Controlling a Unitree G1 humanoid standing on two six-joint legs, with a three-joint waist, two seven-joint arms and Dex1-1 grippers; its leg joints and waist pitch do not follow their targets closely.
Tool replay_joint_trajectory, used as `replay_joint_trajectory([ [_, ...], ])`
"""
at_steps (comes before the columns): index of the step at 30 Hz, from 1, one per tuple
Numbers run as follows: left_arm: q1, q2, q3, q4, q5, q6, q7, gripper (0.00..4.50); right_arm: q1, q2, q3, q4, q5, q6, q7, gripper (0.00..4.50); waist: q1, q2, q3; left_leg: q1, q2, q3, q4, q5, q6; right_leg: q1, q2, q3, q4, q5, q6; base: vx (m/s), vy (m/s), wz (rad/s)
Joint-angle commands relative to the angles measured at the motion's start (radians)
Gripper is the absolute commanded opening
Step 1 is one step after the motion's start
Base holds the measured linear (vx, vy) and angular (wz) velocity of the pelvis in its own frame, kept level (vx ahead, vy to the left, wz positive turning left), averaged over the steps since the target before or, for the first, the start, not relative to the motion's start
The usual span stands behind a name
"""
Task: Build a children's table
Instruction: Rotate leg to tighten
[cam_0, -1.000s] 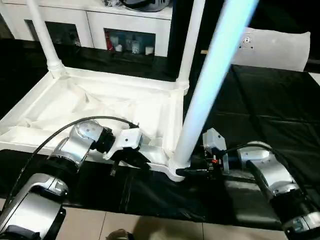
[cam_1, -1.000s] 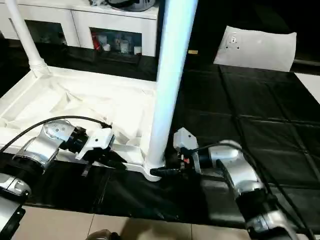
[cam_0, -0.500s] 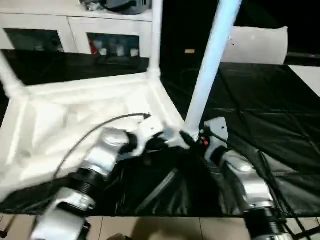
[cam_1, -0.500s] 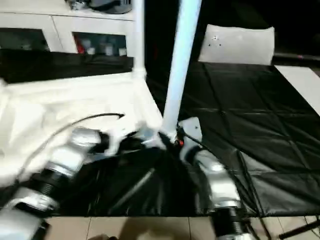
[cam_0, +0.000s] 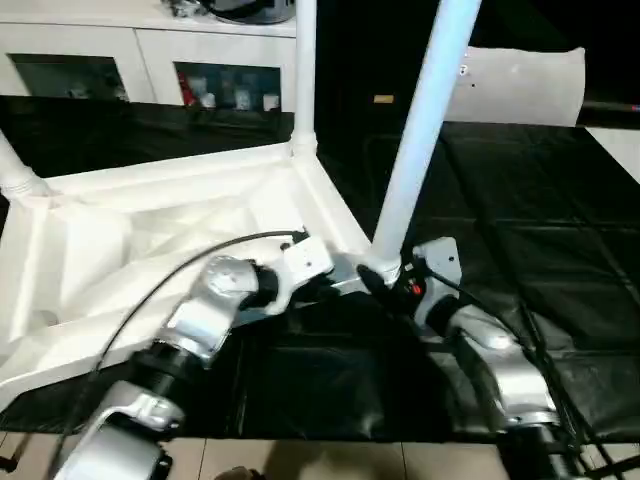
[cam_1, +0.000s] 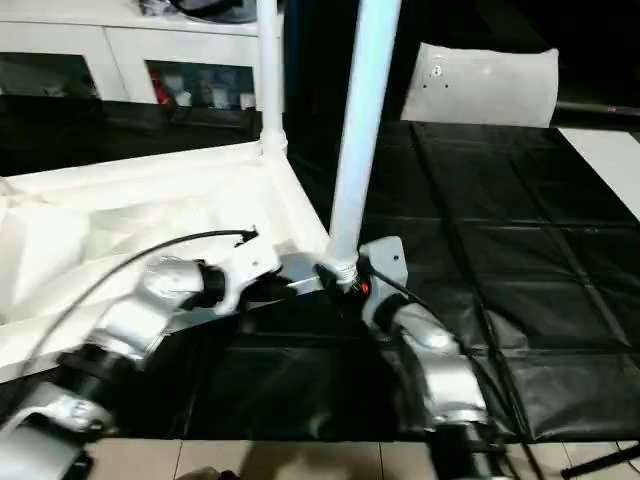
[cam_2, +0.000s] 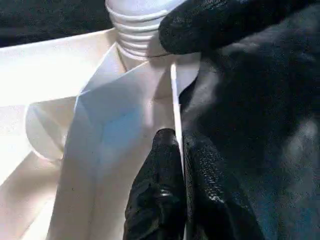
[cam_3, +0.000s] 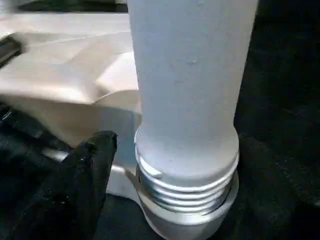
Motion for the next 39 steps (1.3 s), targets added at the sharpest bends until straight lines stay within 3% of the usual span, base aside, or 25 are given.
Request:
replay_joint_trajectory([
  [1,0.031,0.024,-0.033,0.01,-0.022,-0.077,-0.087,0.0,-0.004,-0.05,0.031,-0.052,0.033,-0.024,0.125,4.31,0.006,-0.012,-0.05,0.024,0.069,-0.036,-0.057,-0.137,0.073,0.025,-0.087,0.037,-0.068,0.012,-0.207,0.0,0.0,0.0],
  [4,0.034,0.048,-0.038,0.019,-0.027,-0.108,-0.125,0.0,-0.012,-0.087,0.032,-0.049,0.041,-0.025,0.183,4.43,0.007,-0.011,-0.05,0.025,0.07,-0.035,-0.055,-0.131,0.087,0.023,-0.086,0.036,-0.066,0.028,-0.216,0.0,0.0,0.0],
  [7,0.031,0.08,-0.043,0.032,-0.047,-0.138,-0.189,0.0,-0.031,-0.139,0.036,-0.043,0.059,-0.021,0.279,4.43,0.011,-0.012,-0.048,0.03,0.072,-0.033,-0.057,-0.164,0.075,0.021,-0.087,0.036,-0.071,-0.045,-0.225,0.0,0.0,0.0],
  [11,0.005,0.123,-0.054,0.073,-0.076,-0.195,-0.305,0.0,-0.068,-0.217,0.077,-0.013,0.07,-0.048,0.418,4.43,0.013,-0.013,-0.047,0.032,0.072,-0.033,-0.058,-0.182,0.057,0.017,-0.085,0.036,-0.069,-0.073,-0.227,0.0,0.0,0.0],
  [16,-0.019,0.142,-0.071,0.101,-0.072,-0.233,-0.365,0.0,-0.085,-0.253,0.112,-0.001,0.064,-0.057,0.511,4.43,0.023,-0.014,-0.052,0.034,0.074,-0.032,-0.055,-0.15,0.062,0.021,-0.086,0.035,-0.06,-0.003,-0.24,0.0,0.0,0.0],
  [20,-0.044,0.152,-0.088,0.13,-0.07,-0.269,-0.408,0.0,-0.109,-0.269,0.134,0.031,0.058,-0.08,0.566,4.03,0.034,-0.016,-0.055,0.034,0.075,-0.028,-0.048,-0.123,0.078,0.021,-0.085,0.032,-0.051,0.063,-0.262,0.0,0.0,0.0],
  [27,-0.078,0.149,-0.101,0.177,-0.065,-0.311,-0.449,0.0,-0.141,-0.271,0.165,0.084,0.041,-0.113,0.608,3.38,0.04,-0.017,-0.051,0.035,0.076,-0.03,-0.051,-0.169,0.052,0.019,-0.089,0.032,-0.055,-0.015,-0.262,0.0,0.0,0.0],
  [33,-0.092,0.146,-0.108,0.205,-0.067,-0.334,-0.459,0.0,-0.157,-0.271,0.176,0.116,0.039,-0.131,0.629,2.85,0.046,-0.018,-0.051,0.035,0.076,-0.029,-0.05,-0.177,0.043,0.018,-0.089,0.033,-0.054,-0.022,-0.261,0.0,0.0,0.0],
  [37,-0.094,0.147,-0.108,0.213,-0.068,-0.34,-0.466,0.0,-0.16,-0.271,0.183,0.125,0.037,-0.134,0.641,2.69,0.05,-0.02,-0.05,0.034,0.076,-0.029,-0.05,-0.17,0.045,0.019,-0.089,0.033,-0.053,-0.019,-0.259,0.0,0.0,0.0],
  [39,-0.095,0.148,-0.109,0.218,-0.069,-0.343,-0.467,0.0,-0.16,-0.269,0.185,0.127,0.037,-0.135,0.643,2.68,0.05,-0.016,-0.049,0.034,0.076,-0.03,-0.05,-0.168,0.045,0.017,-0.089,0.033,-0.052,-0.016,-0.26,0.0,0.0,0.0],
])
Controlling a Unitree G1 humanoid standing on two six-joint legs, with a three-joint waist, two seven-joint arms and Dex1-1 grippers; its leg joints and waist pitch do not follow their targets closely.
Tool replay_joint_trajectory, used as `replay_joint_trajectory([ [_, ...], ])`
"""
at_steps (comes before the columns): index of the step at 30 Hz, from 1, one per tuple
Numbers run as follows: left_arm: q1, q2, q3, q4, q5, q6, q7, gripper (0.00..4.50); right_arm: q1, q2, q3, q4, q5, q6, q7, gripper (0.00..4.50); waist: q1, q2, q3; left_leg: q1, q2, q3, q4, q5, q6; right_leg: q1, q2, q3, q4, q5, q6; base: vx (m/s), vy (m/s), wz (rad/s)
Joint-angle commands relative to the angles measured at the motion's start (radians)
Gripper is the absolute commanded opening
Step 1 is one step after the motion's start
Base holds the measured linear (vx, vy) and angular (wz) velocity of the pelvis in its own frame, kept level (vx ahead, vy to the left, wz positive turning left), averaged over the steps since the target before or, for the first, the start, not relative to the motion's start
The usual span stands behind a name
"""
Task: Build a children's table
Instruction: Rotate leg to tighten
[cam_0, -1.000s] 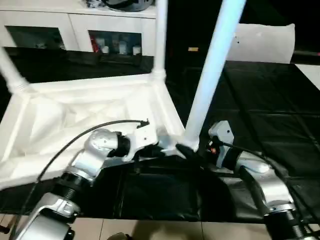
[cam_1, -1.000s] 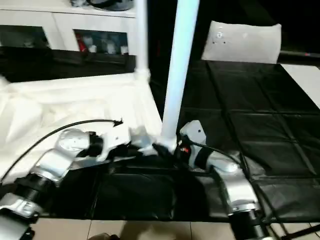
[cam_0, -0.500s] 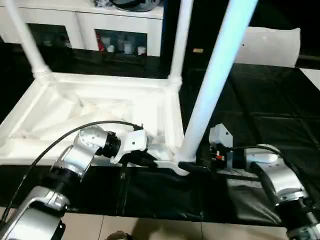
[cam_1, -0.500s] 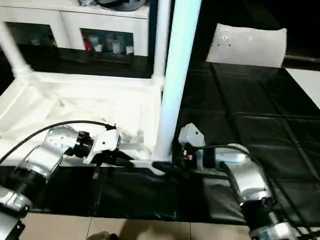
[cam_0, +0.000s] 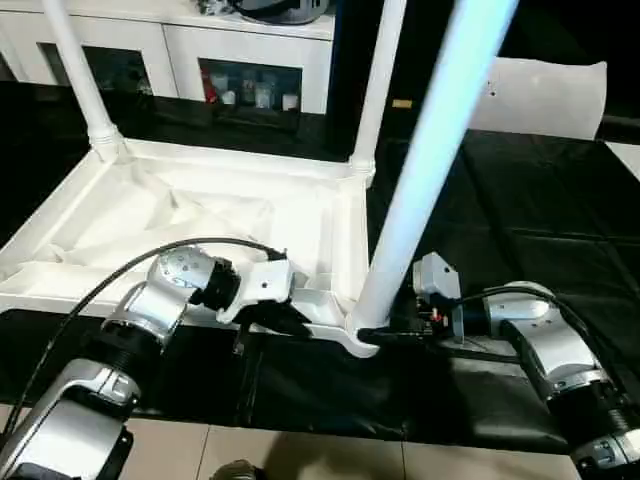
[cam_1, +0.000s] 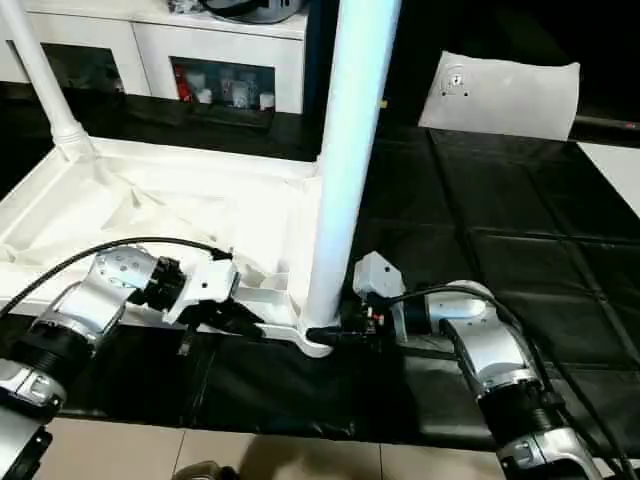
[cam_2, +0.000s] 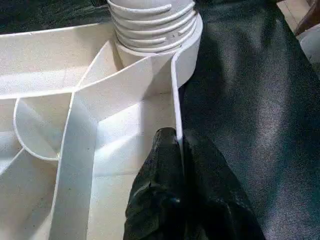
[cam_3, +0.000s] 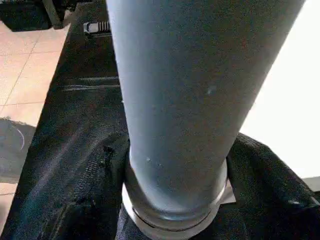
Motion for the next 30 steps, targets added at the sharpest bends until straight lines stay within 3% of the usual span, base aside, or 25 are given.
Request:
replay_joint_trajectory([
  [1,-0.005,0.001,-0.049,0.006,0.023,-0.023,-0.053,0.0,-0.01,-0.006,0.011,0.013,-0.011,-0.003,0.009,2.67,-0.003,-0.001,-0.053,0.036,0.073,-0.03,-0.065,-0.17,0.044,0.018,-0.088,0.034,-0.068,-0.016,-0.26,0.0,0.0,0.0],
  [6,0.0,-0.021,-0.019,0.009,0.005,0.031,0.0,0.0,0.018,0.018,0.011,-0.011,0.008,0.041,-0.016,2.65,-0.004,0.002,-0.047,0.037,0.073,-0.03,-0.07,-0.196,0.034,0.015,-0.087,0.035,-0.071,-0.041,-0.259,0.0,0.0,0.0],
  [8,0.001,-0.054,0.009,0.008,-0.006,0.094,0.071,0.0,0.038,0.073,-0.027,-0.028,0.046,0.121,-0.107,2.65,-0.006,0.002,-0.043,0.038,0.074,-0.029,-0.073,-0.215,0.031,0.013,-0.087,0.036,-0.074,-0.063,-0.265,0.0,0.0,0.0],
  [11,0.002,-0.13,0.048,-0.003,-0.018,0.195,0.215,0.0,0.075,0.163,-0.05,-0.041,0.017,0.15,-0.293,2.64,-0.013,0.003,-0.032,0.042,0.074,-0.035,-0.083,-0.302,-0.014,0.002,-0.092,0.041,-0.088,-0.221,-0.239,0.0,0.0,0.0],
  [12,0.003,-0.156,0.057,-0.011,-0.019,0.224,0.26,0.0,0.082,0.193,-0.055,-0.04,0.001,0.156,-0.359,2.63,-0.017,0.002,-0.029,0.049,0.072,-0.041,-0.083,-0.355,-0.038,-0.004,-0.098,0.042,-0.099,-0.316,-0.223,0.0,0.0,0.0],
  [14,0.01,-0.207,0.05,-0.042,-0.004,0.28,0.333,0.0,0.076,0.27,-0.071,-0.02,-0.031,0.203,-0.514,2.63,-0.035,0.001,-0.024,0.053,0.071,-0.052,-0.091,-0.428,-0.075,-0.013,-0.098,0.043,-0.11,-0.458,-0.176,0.0,0.0,0.0],
  [16,0.013,-0.244,0.044,-0.059,0.012,0.322,0.387,0.0,0.067,0.325,-0.077,-0.005,-0.052,0.226,-0.606,2.63,-0.052,0.002,-0.025,0.044,0.07,-0.06,-0.098,-0.443,-0.085,-0.009,-0.096,0.039,-0.109,-0.463,-0.158,0.0,0.0,0.0],
  [17,0.01,-0.26,0.042,-0.058,0.02,0.333,0.411,0.0,0.06,0.349,-0.08,0.004,-0.064,0.232,-0.651,2.63,-0.06,0.003,-0.027,0.046,0.069,-0.06,-0.1,-0.449,-0.086,-0.011,-0.094,0.038,-0.111,-0.44,-0.155,0.0,0.0,0.0],
  [23,-0.031,-0.378,0.065,-0.039,0.045,0.431,0.592,0.0,0.007,0.493,-0.087,0.019,-0.11,0.297,-0.847,2.63,-0.068,0.005,-0.026,0.052,0.064,-0.057,-0.099,-0.466,-0.083,-0.021,-0.093,0.044,-0.121,-0.431,-0.145,0.0,0.0,0.0],
  [25,-0.043,-0.386,0.059,-0.027,0.07,0.426,0.612,0.0,0.002,0.514,-0.081,0.004,-0.109,0.304,-0.862,2.63,-0.07,0.003,-0.027,0.052,0.063,-0.055,-0.098,-0.458,-0.071,-0.022,-0.092,0.046,-0.124,-0.413,-0.135,0.0,0.0,0.0],
  [27,-0.041,-0.365,0.046,-0.029,0.092,0.411,0.599,0.0,0.018,0.5,-0.076,-0.022,-0.111,0.291,-0.85,3.19,-0.068,0.002,-0.029,0.05,0.062,-0.054,-0.097,-0.448,-0.058,-0.02,-0.093,0.047,-0.125,-0.394,-0.131,0.0,0.0,0.0],
  [30,-0.025,-0.313,0.034,-0.04,0.104,0.378,0.558,0.0,0.045,0.462,-0.107,-0.042,-0.102,0.267,-0.825,3.35,-0.065,0.002,-0.03,0.045,0.062,-0.052,-0.099,-0.42,-0.039,-0.016,-0.094,0.048,-0.124,-0.362,-0.127,0.0,0.0,0.0],
])
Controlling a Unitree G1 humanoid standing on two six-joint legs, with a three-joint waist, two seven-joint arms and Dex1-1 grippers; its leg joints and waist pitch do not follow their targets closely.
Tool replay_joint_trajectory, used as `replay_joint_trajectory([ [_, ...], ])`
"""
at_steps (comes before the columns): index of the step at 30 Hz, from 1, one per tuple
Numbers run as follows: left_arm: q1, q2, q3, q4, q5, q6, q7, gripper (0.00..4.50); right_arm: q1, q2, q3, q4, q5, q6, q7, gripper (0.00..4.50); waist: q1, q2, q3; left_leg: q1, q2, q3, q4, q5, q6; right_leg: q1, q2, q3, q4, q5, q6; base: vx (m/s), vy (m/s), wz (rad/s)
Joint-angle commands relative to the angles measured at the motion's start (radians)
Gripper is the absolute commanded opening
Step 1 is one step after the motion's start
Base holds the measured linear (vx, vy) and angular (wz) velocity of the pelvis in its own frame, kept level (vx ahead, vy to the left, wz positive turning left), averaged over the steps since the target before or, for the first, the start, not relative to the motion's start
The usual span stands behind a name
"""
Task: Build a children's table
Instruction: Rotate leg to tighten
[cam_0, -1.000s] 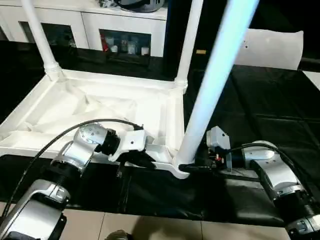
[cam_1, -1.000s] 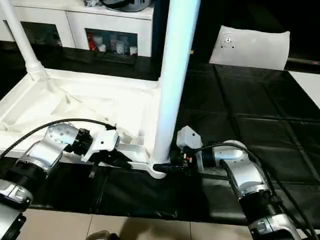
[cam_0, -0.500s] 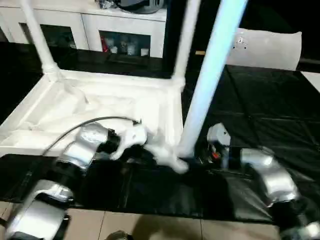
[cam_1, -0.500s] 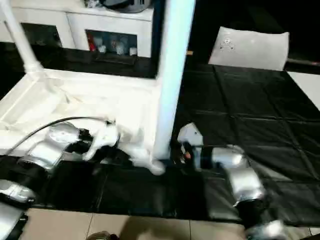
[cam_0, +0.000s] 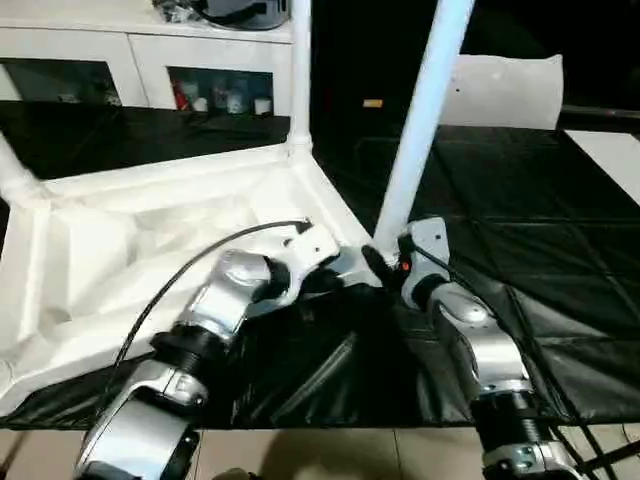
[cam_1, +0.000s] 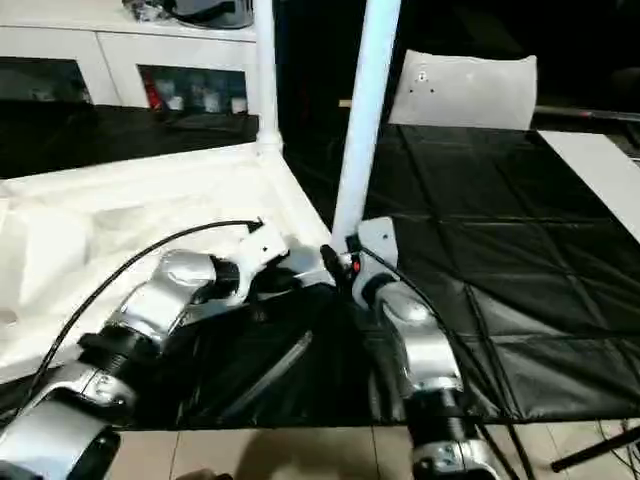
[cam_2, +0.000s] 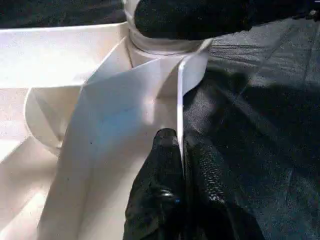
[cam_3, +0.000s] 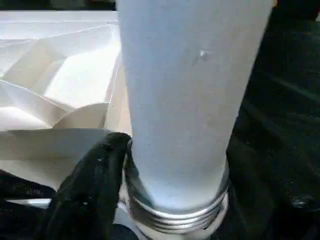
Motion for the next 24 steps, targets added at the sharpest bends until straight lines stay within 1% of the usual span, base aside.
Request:
replay_joint_trajectory([
  [1,0.0,-0.027,-0.044,-0.01,-0.005,-0.041,-0.011,0.0,0.019,0.033,0.102,-0.004,0.046,0.007,0.117,3.55,-0.001,-0.001,-0.032,0.03,0.076,-0.052,-0.089,-0.409,-0.035,-0.01,-0.081,0.044,-0.106,-0.35,-0.13,0.0,0.0,0.0],
  [2,0.008,-0.007,-0.042,-0.015,-0.009,-0.053,-0.033,0.0,0.027,0.01,0.09,-0.013,0.051,-0.005,0.136,3.55,-0.001,-0.001,-0.037,0.031,0.077,-0.05,-0.087,-0.388,-0.031,-0.008,-0.081,0.043,-0.102,-0.321,-0.138,0.0,0.0,0.0],
  [3,0.015,0.011,-0.038,-0.018,-0.011,-0.064,-0.052,0.0,0.035,-0.013,0.077,-0.025,0.058,-0.011,0.156,3.68,0.002,-0.003,-0.038,0.025,0.077,-0.048,-0.085,-0.359,-0.017,-0.002,-0.082,0.044,-0.101,-0.287,-0.142,0.0,0.0,0.0],
  [4,0.022,0.026,-0.035,-0.023,-0.014,-0.071,-0.069,0.0,0.042,-0.033,0.066,-0.036,0.065,-0.017,0.175,3.75,0.006,-0.001,-0.042,0.024,0.08,-0.046,-0.084,-0.325,-0.003,0.0,-0.08,0.043,-0.094,-0.234,-0.155,0.0,0.0,0.0],
  [5,0.024,0.031,-0.033,-0.024,-0.015,-0.073,-0.074,0.0,0.044,-0.039,0.062,-0.041,0.068,-0.017,0.181,3.8,0.006,-0.002,-0.043,0.021,0.08,-0.045,-0.084,-0.304,0.003,0.003,-0.079,0.042,-0.091,-0.204,-0.162,0.0,0.0,0.0],
  [6,0.029,0.045,-0.032,-0.027,-0.022,-0.091,-0.099,0.0,0.047,-0.06,0.051,-0.049,0.077,-0.023,0.204,3.88,0.007,-0.003,-0.047,0.018,0.079,-0.042,-0.079,-0.261,0.017,0.008,-0.077,0.041,-0.084,-0.139,-0.18,0.0,0.0,0.0],
  [7,0.033,0.055,-0.031,-0.028,-0.028,-0.104,-0.117,0.0,0.048,-0.074,0.044,-0.054,0.083,-0.027,0.219,3.88,0.01,-0.003,-0.049,0.014,0.077,-0.04,-0.074,-0.22,0.036,0.014,-0.079,0.04,-0.079,-0.085,-0.195,0.0,0.0,0.0],
  [8,0.036,0.068,-0.029,-0.028,-0.033,-0.11,-0.133,0.0,0.052,-0.092,0.035,-0.064,0.099,-0.031,0.248,4.04,0.01,-0.003,-0.051,0.014,0.076,-0.038,-0.071,-0.195,0.045,0.016,-0.08,0.039,-0.075,-0.049,-0.203,0.0,0.0,0.0],
  [9,0.04,0.081,-0.028,-0.029,-0.04,-0.125,-0.155,0.0,0.054,-0.114,0.032,-0.075,0.114,-0.037,0.287,4.14,0.013,-0.001,-0.054,0.013,0.076,-0.036,-0.066,-0.147,0.064,0.019,-0.079,0.038,-0.068,0.025,-0.219,0.0,0.0,0.0],
  [10,0.05,0.112,-0.03,-0.037,-0.058,-0.14,-0.217,0.0,0.055,-0.183,0.038,-0.087,0.129,-0.058,0.393,4.2,0.013,-0.004,-0.055,0.01,0.074,-0.034,-0.062,-0.124,0.083,0.023,-0.076,0.035,-0.063,0.073,-0.231,0.0,0.0,0.0],
  [11,0.052,0.124,-0.035,-0.036,-0.06,-0.16,-0.239,0.0,0.054,-0.203,0.041,-0.087,0.129,-0.066,0.423,4.25,0.016,-0.005,-0.056,0.009,0.075,-0.036,-0.06,-0.115,0.092,0.029,-0.078,0.034,-0.061,0.09,-0.234,0.0,0.0,0.0],
  [12,0.052,0.131,-0.038,-0.034,-0.059,-0.172,-0.25,0.0,0.054,-0.213,0.042,-0.086,0.129,-0.071,0.436,4.38,0.016,-0.003,-0.055,0.009,0.075,-0.032,-0.057,-0.105,0.107,0.025,-0.076,0.036,-0.058,0.115,-0.243,0.0,0.0,0.0],
  [13,0.052,0.141,-0.044,-0.027,-0.057,-0.203,-0.266,0.0,0.05,-0.226,0.045,-0.082,0.127,-0.075,0.453,4.38,0.016,-0.003,-0.054,0.009,0.075,-0.033,-0.057,-0.108,0.111,0.026,-0.075,0.033,-0.06,0.105,-0.247,0.0,0.0,0.0],
  [15,0.051,0.163,-0.051,-0.011,-0.066,-0.253,-0.32,0.0,0.041,-0.267,0.054,-0.073,0.128,-0.087,0.518,4.38,0.016,0.001,-0.055,0.012,0.076,-0.034,-0.057,-0.124,0.104,0.025,-0.074,0.032,-0.061,0.07,-0.251,0.0,0.0,0.0],
  [16,0.049,0.179,-0.051,-0.001,-0.081,-0.275,-0.367,0.0,0.031,-0.303,0.065,-0.069,0.134,-0.1,0.586,4.38,0.018,-0.001,-0.054,0.016,0.079,-0.032,-0.057,-0.133,0.096,0.022,-0.071,0.033,-0.062,0.054,-0.256,0.0,0.0,0.0],
  [18,0.043,0.189,-0.051,0.009,-0.088,-0.29,-0.394,0.0,0.026,-0.328,0.075,-0.071,0.144,-0.107,0.634,4.38,0.021,0.0,-0.051,0.018,0.081,-0.03,-0.06,-0.148,0.086,0.021,-0.071,0.033,-0.062,0.034,-0.26,0.0,0.0,0.0],
  [19,0.036,0.2,-0.055,0.02,-0.091,-0.307,-0.416,0.0,0.021,-0.35,0.084,-0.071,0.159,-0.111,0.674,4.38,0.023,-0.002,-0.051,0.018,0.082,-0.031,-0.06,-0.154,0.082,0.022,-0.072,0.033,-0.063,0.02,-0.26,0.0,0.0,0.0],
  [20,0.031,0.208,-0.059,0.028,-0.091,-0.318,-0.432,0.0,0.018,-0.364,0.09,-0.071,0.17,-0.113,0.704,4.38,0.027,0.0,-0.051,0.02,0.084,-0.03,-0.06,-0.159,0.078,0.021,-0.073,0.033,-0.062,0.012,-0.261,0.0,0.0,0.0],
  [21,0.025,0.216,-0.063,0.035,-0.09,-0.328,-0.447,0.0,0.015,-0.375,0.093,-0.07,0.18,-0.115,0.732,4.38,0.027,-0.003,-0.051,0.02,0.084,-0.03,-0.06,-0.16,0.078,0.022,-0.072,0.033,-0.062,0.012,-0.261,0.0,0.0,0.0],
  [22,0.022,0.22,-0.065,0.041,-0.09,-0.336,-0.457,0.0,0.013,-0.381,0.094,-0.068,0.185,-0.117,0.751,4.38,0.031,-0.002,-0.052,0.02,0.084,-0.029,-0.059,-0.154,0.076,0.021,-0.071,0.032,-0.061,0.015,-0.263,0.0,0.0,0.0],
  [23,0.013,0.226,-0.068,0.056,-0.087,-0.354,-0.473,0.0,0.009,-0.39,0.094,-0.066,0.196,-0.119,0.788,4.38,0.031,-0.004,-0.051,0.019,0.084,-0.028,-0.059,-0.154,0.075,0.021,-0.071,0.031,-0.06,0.015,-0.263,0.0,0.0,0.0],
  [24,0.006,0.227,-0.068,0.068,-0.087,-0.367,-0.482,0.0,0.005,-0.393,0.092,-0.064,0.204,-0.118,0.806,4.38,0.035,-0.004,-0.053,0.019,0.084,-0.028,-0.058,-0.154,0.076,0.022,-0.073,0.031,-0.058,0.015,-0.264,0.0,0.0,0.0],
])
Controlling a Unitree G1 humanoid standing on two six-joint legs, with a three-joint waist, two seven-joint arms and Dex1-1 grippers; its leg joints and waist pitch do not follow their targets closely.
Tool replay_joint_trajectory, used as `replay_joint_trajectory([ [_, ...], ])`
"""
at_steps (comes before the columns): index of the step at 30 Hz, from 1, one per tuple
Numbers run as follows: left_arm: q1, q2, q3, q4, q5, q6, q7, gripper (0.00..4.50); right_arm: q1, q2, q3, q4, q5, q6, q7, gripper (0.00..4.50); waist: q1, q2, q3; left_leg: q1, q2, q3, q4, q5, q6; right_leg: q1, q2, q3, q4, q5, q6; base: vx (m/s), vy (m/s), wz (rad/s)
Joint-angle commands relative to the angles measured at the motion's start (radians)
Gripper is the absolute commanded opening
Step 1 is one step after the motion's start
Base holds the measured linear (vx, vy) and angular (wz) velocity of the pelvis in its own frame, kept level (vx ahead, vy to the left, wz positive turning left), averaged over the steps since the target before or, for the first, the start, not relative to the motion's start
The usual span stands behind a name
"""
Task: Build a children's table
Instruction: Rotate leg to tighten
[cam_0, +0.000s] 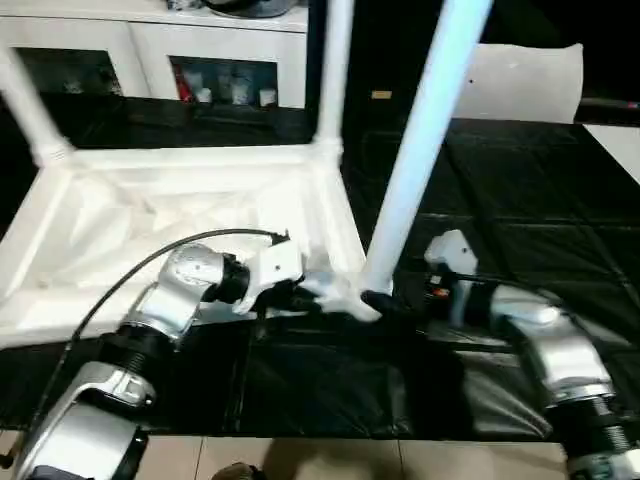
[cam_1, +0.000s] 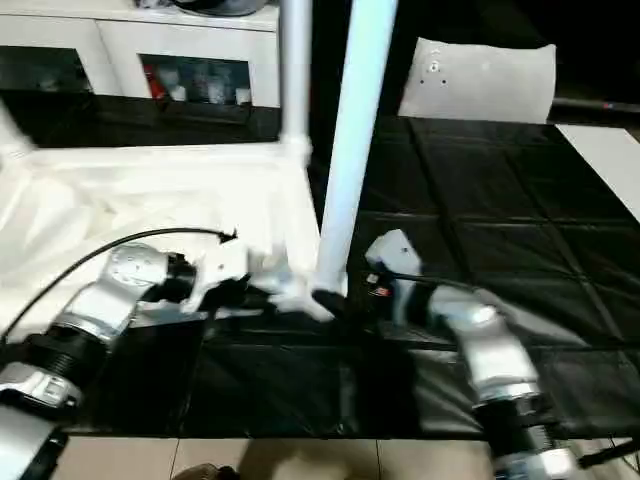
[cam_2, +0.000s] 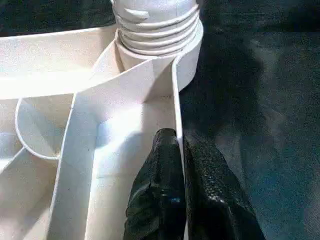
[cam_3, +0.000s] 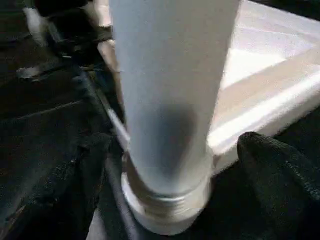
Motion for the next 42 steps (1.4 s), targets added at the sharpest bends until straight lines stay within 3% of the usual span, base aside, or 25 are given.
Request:
replay_joint_trajectory([
  [1,-0.014,0.002,-0.043,0.032,0.011,-0.042,-0.064,0.0,-0.025,-0.017,0.005,-0.005,0.028,-0.007,0.058,4.23,0.004,-0.005,-0.052,0.033,0.073,-0.028,-0.057,-0.155,0.077,0.029,-0.084,0.034,-0.062,-0.002,-0.267,0.0,0.0,0.0],
  [14,-0.049,0.009,-0.066,0.088,0.011,-0.116,-0.156,0.0,-0.059,-0.022,0.036,0.029,0.052,-0.009,0.156,3.15,0.033,-0.005,-0.059,0.036,0.075,-0.026,-0.051,-0.143,0.062,0.025,-0.086,0.032,-0.052,0.014,-0.278,0.0,0.0,0.0],
  [21,-0.05,0.008,-0.069,0.094,0.009,-0.129,-0.176,0.0,-0.068,-0.019,0.049,0.04,0.064,-0.002,0.175,2.46,0.034,-0.01,-0.058,0.034,0.074,-0.027,-0.052,-0.155,0.048,0.025,-0.088,0.032,-0.053,-0.023,-0.27,0.0,0.0,0.0],
  [25,-0.051,0.01,-0.07,0.1,0.009,-0.135,-0.183,0.0,-0.067,-0.017,0.056,0.042,0.066,0.008,0.194,2.17,0.035,-0.011,-0.059,0.034,0.073,-0.026,-0.05,-0.144,0.053,0.025,-0.087,0.032,-0.051,-0.007,-0.269,0.0,0.0,0.0],
  [26,-0.051,0.011,-0.07,0.101,0.009,-0.136,-0.185,0.0,-0.064,-0.017,0.058,0.039,0.066,0.01,0.197,2.07,0.035,-0.015,-0.058,0.033,0.073,-0.025,-0.05,-0.144,0.057,0.025,-0.087,0.032,-0.051,-0.007,-0.268,0.0,0.0,0.0],
  [35,-0.046,0.016,-0.065,0.107,0.014,-0.127,-0.175,0.0,-0.031,-0.01,0.079,0.003,0.078,0.028,0.199,1.94,0.035,-0.007,-0.053,0.036,0.074,-0.027,-0.054,-0.18,0.036,0.021,-0.086,0.034,-0.057,-0.051,-0.262,0.0,0.0,0.0],
  [39,-0.043,0.008,-0.059,0.106,0.018,-0.102,-0.142,0.0,0.002,-0.003,0.086,-0.03,0.082,0.042,0.19,1.94,0.035,-0.009,-0.053,0.035,0.074,-0.028,-0.055,-0.18,0.037,0.022,-0.086,0.033,-0.055,-0.044,-0.263,0.0,0.0,0.0],
  [42,-0.043,-0.003,-0.048,0.106,0.015,-0.068,-0.111,0.0,0.022,0.008,0.081,-0.051,0.089,0.055,0.165,1.94,0.037,-0.003,-0.049,0.038,0.075,-0.029,-0.059,-0.205,0.025,0.018,-0.087,0.034,-0.06,-0.075,-0.26,0.0,0.0,0.0],
])
